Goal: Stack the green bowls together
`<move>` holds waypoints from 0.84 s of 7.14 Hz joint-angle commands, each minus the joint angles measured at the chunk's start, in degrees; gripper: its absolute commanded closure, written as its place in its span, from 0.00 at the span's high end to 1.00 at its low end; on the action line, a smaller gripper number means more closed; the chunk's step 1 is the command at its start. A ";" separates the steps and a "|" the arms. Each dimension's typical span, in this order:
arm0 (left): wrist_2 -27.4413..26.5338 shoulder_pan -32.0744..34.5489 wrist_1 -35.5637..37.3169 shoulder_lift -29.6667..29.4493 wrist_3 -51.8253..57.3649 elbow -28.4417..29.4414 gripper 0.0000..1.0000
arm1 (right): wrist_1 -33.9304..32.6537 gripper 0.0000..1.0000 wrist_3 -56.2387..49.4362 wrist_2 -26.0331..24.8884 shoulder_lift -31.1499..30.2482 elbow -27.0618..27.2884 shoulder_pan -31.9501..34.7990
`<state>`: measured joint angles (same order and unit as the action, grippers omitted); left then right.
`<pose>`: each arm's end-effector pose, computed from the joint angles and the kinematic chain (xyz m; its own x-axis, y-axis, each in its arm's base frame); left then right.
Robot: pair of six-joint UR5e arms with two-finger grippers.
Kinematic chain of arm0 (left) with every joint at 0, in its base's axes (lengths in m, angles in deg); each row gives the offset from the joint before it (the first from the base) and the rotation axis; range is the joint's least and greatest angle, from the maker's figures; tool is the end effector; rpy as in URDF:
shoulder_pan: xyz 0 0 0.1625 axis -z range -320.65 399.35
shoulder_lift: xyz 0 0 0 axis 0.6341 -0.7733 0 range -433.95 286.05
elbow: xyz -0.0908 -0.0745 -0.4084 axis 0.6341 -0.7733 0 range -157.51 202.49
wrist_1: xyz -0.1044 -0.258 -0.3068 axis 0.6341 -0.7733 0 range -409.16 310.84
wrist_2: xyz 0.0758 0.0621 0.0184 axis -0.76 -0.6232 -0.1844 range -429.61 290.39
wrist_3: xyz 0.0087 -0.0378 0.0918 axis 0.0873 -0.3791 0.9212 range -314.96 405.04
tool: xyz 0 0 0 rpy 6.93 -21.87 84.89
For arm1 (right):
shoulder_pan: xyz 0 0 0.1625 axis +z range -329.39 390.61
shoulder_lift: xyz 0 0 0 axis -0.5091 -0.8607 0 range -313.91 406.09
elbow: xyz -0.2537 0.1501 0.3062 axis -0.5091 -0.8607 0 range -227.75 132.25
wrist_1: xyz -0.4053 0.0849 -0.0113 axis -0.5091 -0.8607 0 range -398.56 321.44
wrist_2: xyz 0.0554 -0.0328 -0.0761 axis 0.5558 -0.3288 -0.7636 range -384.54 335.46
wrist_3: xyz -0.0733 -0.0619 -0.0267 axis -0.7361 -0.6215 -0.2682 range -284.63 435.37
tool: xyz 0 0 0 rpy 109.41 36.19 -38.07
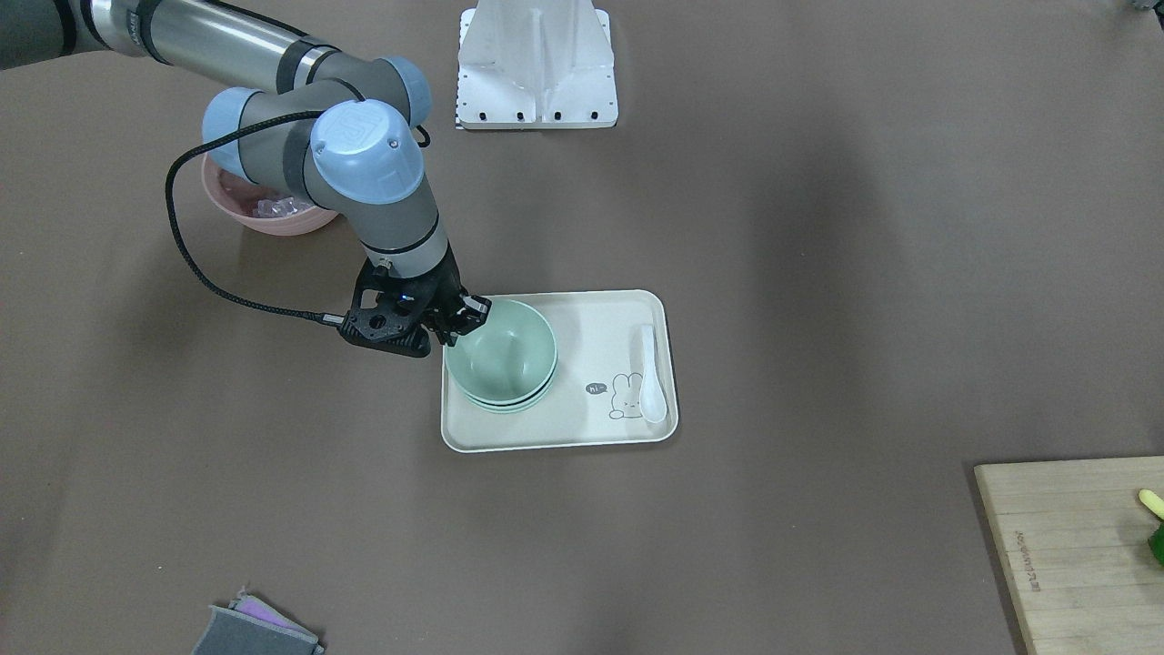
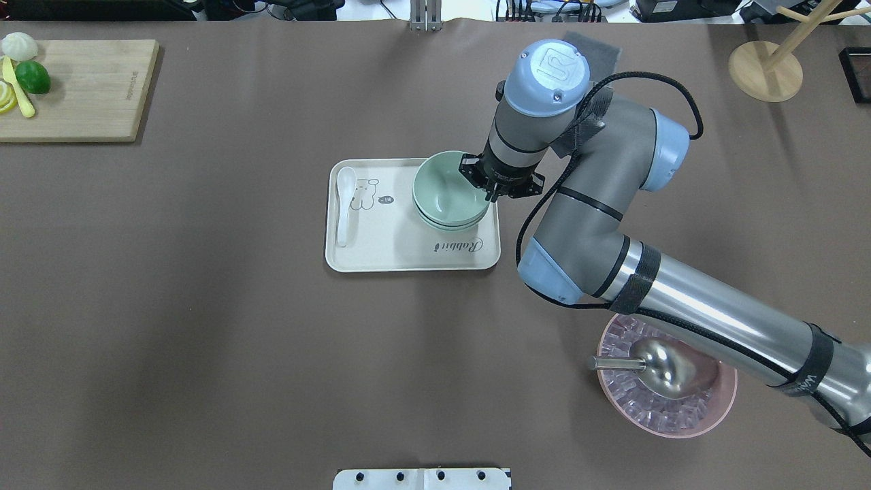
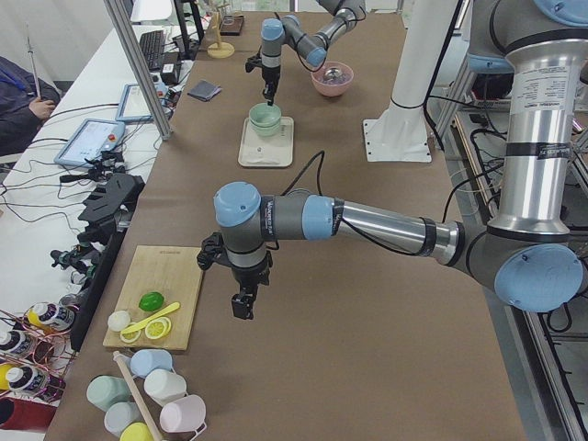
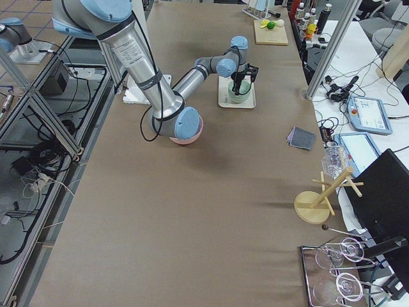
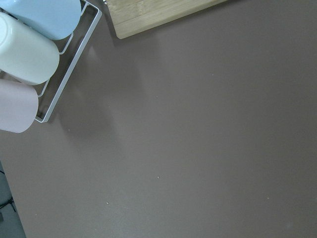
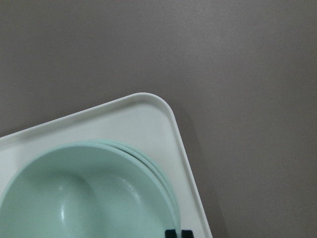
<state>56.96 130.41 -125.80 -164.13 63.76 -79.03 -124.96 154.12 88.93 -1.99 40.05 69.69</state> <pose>-0.0829 -0.4812 0.5909 0.7661 0.2903 -0.5733 -0.2402 0.9568 0.1635 -0.5005 -0.5272 0.2262 0.6253 0.2773 0.7294 -0.2490 0.9568 -0.1503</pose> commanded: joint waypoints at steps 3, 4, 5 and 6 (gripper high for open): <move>0.00 0.09 0.00 0.00 0.00 0.00 0.98 | 0.09 0.00 0.00 -0.61 0.27 -0.43 -0.15; 0.00 0.00 0.00 0.08 0.00 0.00 0.98 | 0.09 0.00 0.00 -0.61 0.27 -0.52 -0.15; 0.00 0.00 0.00 0.00 0.00 0.00 0.98 | 0.09 0.00 -0.09 -0.61 0.27 -0.52 -0.23; 0.00 0.00 0.00 0.00 0.00 0.00 0.98 | 0.09 0.00 0.00 -0.61 0.27 -0.60 -0.24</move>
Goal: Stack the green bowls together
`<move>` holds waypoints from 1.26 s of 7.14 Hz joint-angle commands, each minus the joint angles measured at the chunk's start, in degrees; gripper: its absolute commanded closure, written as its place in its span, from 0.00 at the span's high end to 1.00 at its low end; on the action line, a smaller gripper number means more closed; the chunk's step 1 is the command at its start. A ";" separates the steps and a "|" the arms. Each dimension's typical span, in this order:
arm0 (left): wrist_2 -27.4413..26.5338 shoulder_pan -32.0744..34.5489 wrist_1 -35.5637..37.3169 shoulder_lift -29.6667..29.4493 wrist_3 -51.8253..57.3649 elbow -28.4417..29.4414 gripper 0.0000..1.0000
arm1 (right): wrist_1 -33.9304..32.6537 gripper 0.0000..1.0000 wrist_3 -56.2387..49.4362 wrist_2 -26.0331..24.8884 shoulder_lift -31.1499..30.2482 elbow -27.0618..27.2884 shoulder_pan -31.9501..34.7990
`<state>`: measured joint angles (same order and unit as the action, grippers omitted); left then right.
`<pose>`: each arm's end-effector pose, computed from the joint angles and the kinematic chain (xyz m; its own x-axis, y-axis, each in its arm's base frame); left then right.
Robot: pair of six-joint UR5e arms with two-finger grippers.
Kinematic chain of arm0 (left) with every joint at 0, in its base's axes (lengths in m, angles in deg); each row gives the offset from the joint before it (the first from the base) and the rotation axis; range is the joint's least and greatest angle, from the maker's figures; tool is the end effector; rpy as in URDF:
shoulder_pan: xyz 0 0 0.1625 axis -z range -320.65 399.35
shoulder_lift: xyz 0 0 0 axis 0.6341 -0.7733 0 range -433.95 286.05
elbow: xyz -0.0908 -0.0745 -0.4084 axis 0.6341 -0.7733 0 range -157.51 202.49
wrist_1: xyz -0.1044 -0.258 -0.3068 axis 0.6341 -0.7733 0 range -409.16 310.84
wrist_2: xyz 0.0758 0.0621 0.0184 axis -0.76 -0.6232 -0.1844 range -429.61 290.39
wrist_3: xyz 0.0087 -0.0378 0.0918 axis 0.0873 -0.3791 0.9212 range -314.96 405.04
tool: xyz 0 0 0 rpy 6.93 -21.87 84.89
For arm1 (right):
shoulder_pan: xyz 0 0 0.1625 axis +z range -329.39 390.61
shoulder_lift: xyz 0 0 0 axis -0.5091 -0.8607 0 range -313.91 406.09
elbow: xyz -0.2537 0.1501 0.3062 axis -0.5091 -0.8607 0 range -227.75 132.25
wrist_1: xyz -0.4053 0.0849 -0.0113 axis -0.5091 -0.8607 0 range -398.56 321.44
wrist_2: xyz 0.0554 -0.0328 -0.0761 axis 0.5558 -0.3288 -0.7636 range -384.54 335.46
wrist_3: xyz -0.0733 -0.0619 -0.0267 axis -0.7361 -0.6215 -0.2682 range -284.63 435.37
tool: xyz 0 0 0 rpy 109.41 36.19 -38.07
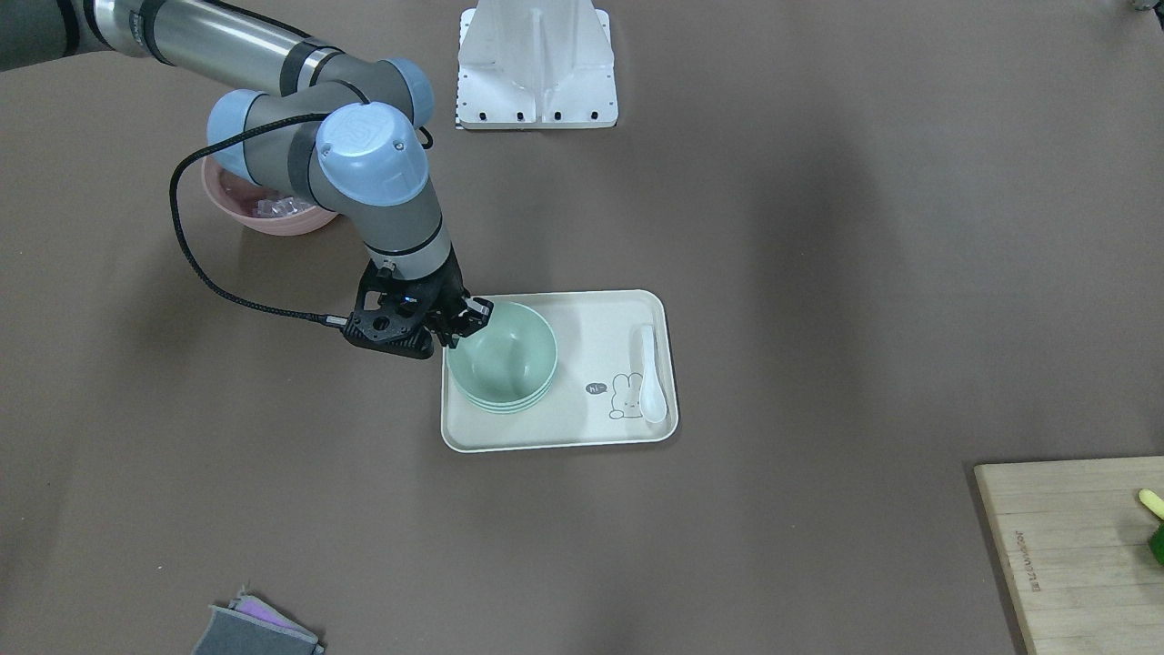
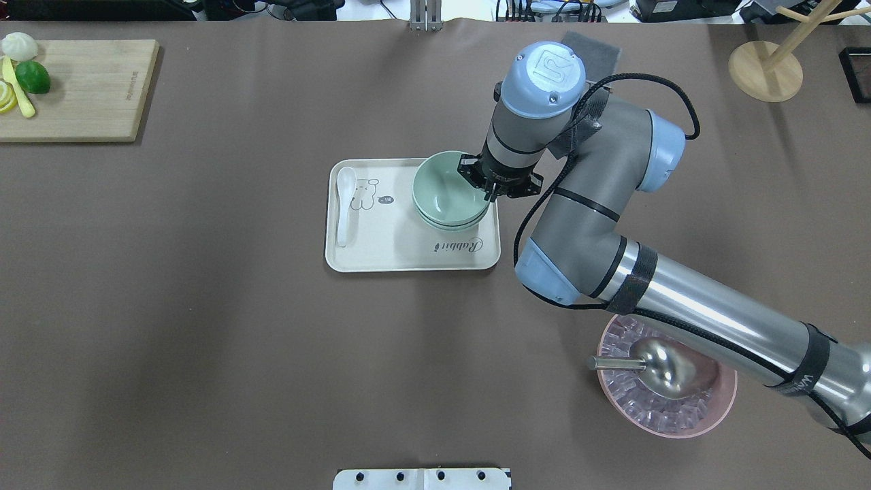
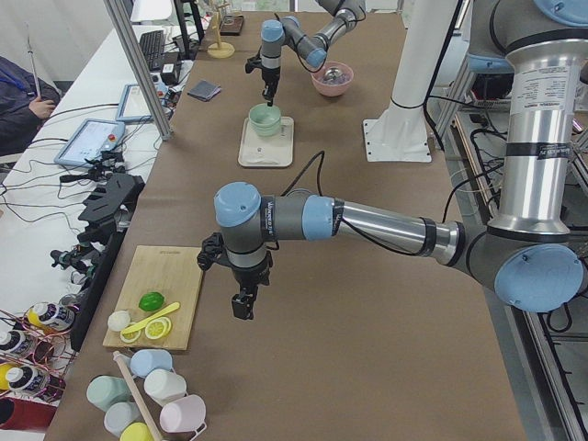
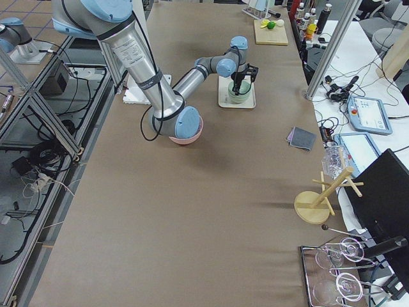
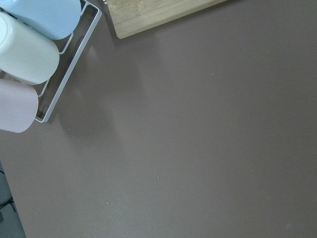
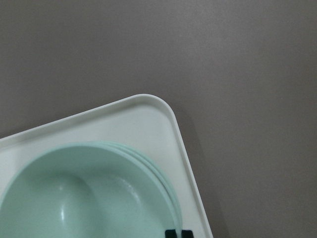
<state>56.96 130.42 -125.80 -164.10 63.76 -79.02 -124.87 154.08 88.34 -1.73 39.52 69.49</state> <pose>-0.0830 -0.4810 0.5912 0.7662 0.2898 -0.5736 -0.2401 0.9570 0.1629 -0.5040 -0.5280 0.2271 0.6297 0.2761 0.7261 -0.2530 0.9566 -0.1443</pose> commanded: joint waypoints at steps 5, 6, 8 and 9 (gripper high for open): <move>0.00 0.07 0.00 0.06 0.00 0.00 0.98 | 0.00 0.00 -0.05 -1.52 0.09 0.01 -0.74; 0.00 0.07 0.00 0.06 0.00 0.00 0.98 | 0.17 0.00 -0.14 -3.08 0.09 0.01 -1.35; 0.00 -0.02 0.00 0.06 0.00 0.00 0.98 | 3.86 0.99 -1.88 -4.59 -0.52 -0.17 -1.97; 0.00 -0.02 0.00 0.06 0.00 0.00 0.98 | 3.78 1.00 -2.50 -5.29 -0.52 -0.25 -1.88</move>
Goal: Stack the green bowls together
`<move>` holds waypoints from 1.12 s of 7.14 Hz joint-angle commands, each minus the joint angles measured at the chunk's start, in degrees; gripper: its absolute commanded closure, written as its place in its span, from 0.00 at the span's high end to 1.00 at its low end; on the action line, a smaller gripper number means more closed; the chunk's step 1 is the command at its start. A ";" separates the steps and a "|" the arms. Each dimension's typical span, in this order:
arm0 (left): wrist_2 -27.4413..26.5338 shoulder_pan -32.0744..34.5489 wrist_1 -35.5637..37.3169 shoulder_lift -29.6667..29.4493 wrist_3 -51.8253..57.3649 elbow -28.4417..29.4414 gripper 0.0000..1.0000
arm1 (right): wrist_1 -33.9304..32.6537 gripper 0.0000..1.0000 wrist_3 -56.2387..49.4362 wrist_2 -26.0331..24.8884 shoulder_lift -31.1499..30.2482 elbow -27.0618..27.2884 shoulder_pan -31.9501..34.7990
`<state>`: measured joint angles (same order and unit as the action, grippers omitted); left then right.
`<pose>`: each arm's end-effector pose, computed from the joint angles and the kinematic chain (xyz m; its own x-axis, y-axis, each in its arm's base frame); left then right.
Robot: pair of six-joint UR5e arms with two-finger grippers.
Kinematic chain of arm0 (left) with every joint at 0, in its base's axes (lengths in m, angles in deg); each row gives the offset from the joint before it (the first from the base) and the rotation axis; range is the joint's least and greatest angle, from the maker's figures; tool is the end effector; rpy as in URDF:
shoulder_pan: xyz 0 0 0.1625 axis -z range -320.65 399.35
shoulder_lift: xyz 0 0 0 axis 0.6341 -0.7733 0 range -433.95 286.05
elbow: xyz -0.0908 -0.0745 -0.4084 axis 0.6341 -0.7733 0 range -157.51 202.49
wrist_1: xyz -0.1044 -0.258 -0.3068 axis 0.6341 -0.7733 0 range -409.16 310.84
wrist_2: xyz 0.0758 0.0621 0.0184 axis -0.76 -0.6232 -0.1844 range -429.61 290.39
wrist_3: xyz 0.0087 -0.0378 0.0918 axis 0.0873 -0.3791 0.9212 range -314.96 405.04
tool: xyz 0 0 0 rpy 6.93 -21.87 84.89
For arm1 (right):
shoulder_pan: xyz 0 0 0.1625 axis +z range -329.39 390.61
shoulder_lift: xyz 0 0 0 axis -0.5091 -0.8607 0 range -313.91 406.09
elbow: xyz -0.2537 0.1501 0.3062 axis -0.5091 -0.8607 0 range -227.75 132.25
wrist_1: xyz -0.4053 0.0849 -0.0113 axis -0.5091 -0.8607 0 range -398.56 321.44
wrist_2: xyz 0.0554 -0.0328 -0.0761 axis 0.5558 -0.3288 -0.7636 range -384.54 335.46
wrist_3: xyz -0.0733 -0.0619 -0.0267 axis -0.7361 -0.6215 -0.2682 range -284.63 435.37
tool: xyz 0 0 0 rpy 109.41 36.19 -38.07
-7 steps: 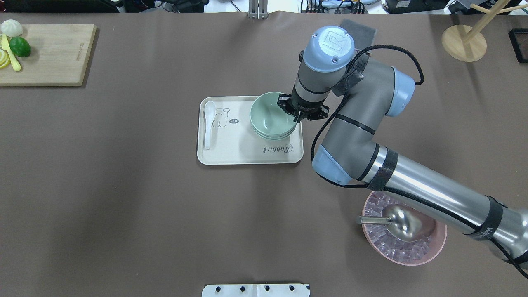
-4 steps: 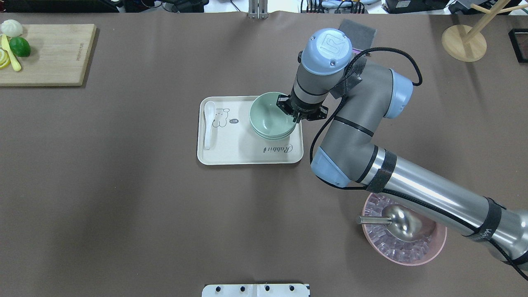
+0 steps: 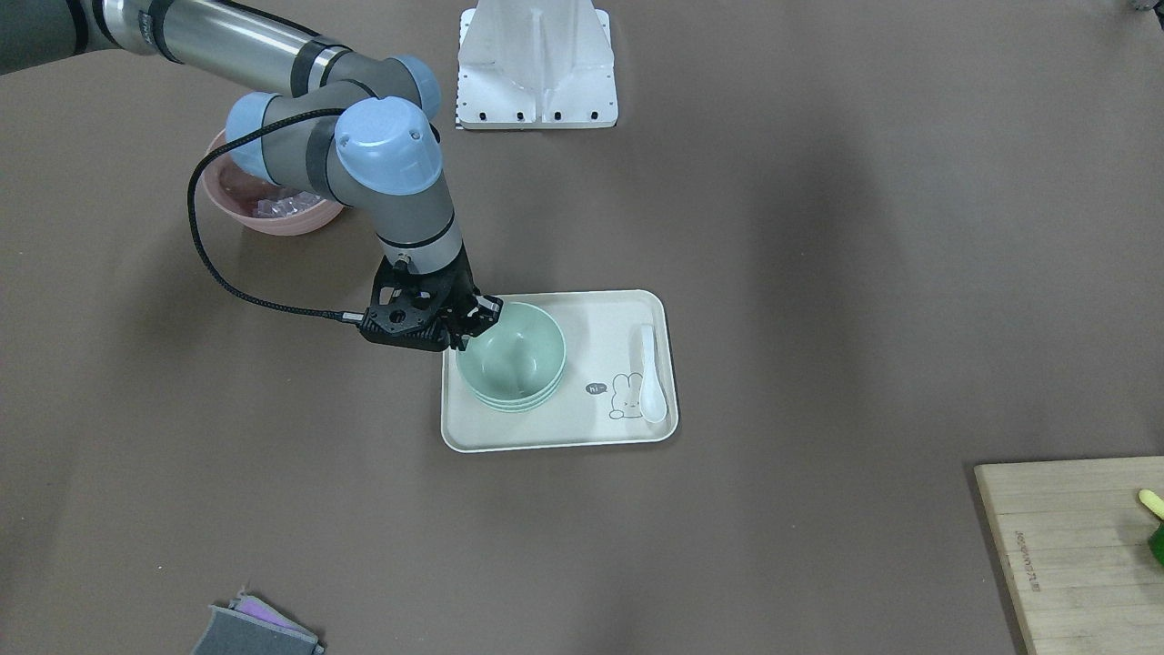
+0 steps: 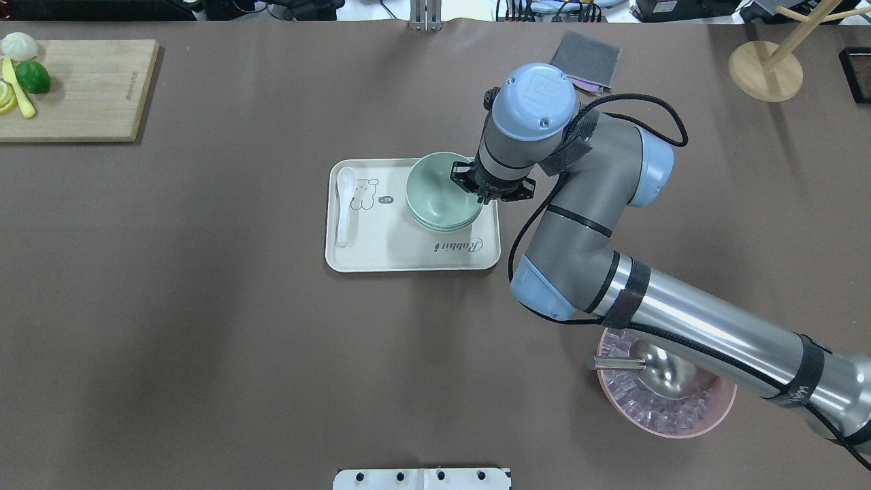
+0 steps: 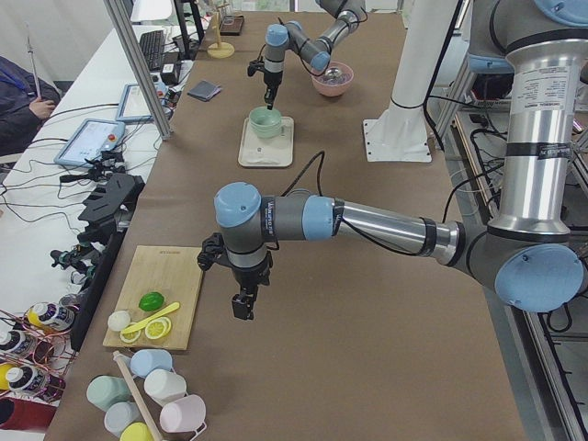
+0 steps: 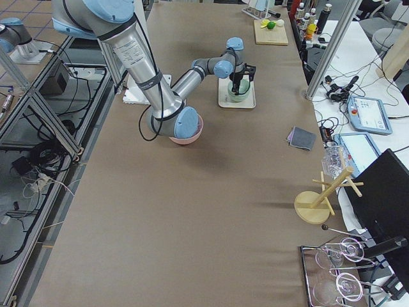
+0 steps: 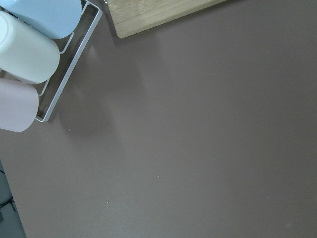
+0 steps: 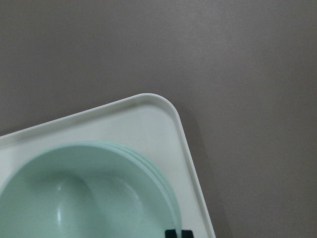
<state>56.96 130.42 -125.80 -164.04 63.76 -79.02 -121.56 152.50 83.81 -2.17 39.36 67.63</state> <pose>-0.0830 -0.4805 0.5917 0.7662 0.2892 -0.5739 -0.2401 0.9572 0.1619 -0.5180 -0.5184 0.2280 0.6293 0.2098 0.7483 -0.2575 0.9648 -0.0539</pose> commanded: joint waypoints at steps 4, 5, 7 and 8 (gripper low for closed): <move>0.26 -0.01 -0.26 1.31 0.00 -0.09 0.98 | -0.06 1.00 -3.82 -0.07 -0.34 0.69 2.70; 0.26 -0.01 -0.52 2.01 -0.78 -0.52 0.98 | -0.06 1.00 -7.57 1.06 -2.17 0.69 4.62; 2.96 -0.10 -1.22 2.28 -6.12 -0.53 0.98 | -0.06 1.00 -19.15 6.85 -8.57 3.66 11.11; 5.77 -0.10 -3.40 3.50 -6.24 -0.35 0.98 | -0.06 1.00 -25.56 9.66 -12.52 5.86 14.80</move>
<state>59.76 130.35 -127.29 -161.59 58.93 -79.60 -121.60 134.55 90.12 -10.10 42.73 78.12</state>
